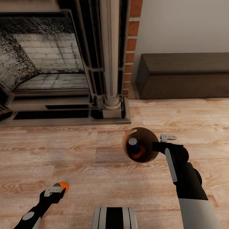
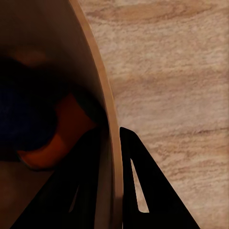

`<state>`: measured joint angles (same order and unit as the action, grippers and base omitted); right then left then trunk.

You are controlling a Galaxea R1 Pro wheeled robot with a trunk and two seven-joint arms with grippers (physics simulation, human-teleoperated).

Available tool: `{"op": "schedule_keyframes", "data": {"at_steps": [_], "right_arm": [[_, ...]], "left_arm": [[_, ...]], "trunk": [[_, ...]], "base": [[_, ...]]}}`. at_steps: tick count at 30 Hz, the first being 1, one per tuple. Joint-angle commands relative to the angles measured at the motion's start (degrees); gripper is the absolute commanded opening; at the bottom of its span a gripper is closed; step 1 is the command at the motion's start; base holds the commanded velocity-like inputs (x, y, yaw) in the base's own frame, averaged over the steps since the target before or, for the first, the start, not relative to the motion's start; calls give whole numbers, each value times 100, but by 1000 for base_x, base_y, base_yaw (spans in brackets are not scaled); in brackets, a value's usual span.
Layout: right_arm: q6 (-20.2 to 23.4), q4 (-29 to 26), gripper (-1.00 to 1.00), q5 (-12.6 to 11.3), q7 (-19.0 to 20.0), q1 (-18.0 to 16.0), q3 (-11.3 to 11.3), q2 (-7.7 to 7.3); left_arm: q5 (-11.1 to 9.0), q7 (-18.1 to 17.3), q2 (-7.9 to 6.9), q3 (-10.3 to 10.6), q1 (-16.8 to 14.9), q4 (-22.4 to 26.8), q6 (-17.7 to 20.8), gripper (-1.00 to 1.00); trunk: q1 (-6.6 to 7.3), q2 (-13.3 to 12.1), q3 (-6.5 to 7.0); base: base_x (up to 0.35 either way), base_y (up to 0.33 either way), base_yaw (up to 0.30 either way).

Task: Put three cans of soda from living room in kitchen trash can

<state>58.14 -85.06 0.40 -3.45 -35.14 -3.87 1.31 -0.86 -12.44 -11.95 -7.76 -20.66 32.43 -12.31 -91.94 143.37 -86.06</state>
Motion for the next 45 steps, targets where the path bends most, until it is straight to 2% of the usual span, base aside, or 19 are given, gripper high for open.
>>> {"op": "schedule_keyframes", "data": {"at_steps": [1, 9, 10, 38, 45], "right_arm": [[-4, -2, -100, -75, 20, -2, 0, 1], [-4, -2, -100, -75, 20, -2, 1, 45], [-4, -2, -100, -75, 20, -2, 1, 48], [-4, 7, -100, -70, 20, -1, 0, 80], [-4, 7, -100, -72, 20, 4, 0, 80]], "left_arm": [[1, 1, 0, 0, 0, 0, 0, 100], [0, 5, 0, 3, 0, 0, 1, 100], [0, 5, 0, 3, 0, 0, 1, -100], [-11, 5, 0, -23, 0, 17, -41, -100], [-7, 5, 0, -16, 0, 15, -28, -100]], "trunk": [[1, 0, 0], [1, 0, 0], [1, 0, 0], [1, 0, 0], [19, -9, 156]], "base": [[0, 0, 0], [0, 0, 0], [0, 0, 0], [0, 0, 0], [0, 0, 0]]}}
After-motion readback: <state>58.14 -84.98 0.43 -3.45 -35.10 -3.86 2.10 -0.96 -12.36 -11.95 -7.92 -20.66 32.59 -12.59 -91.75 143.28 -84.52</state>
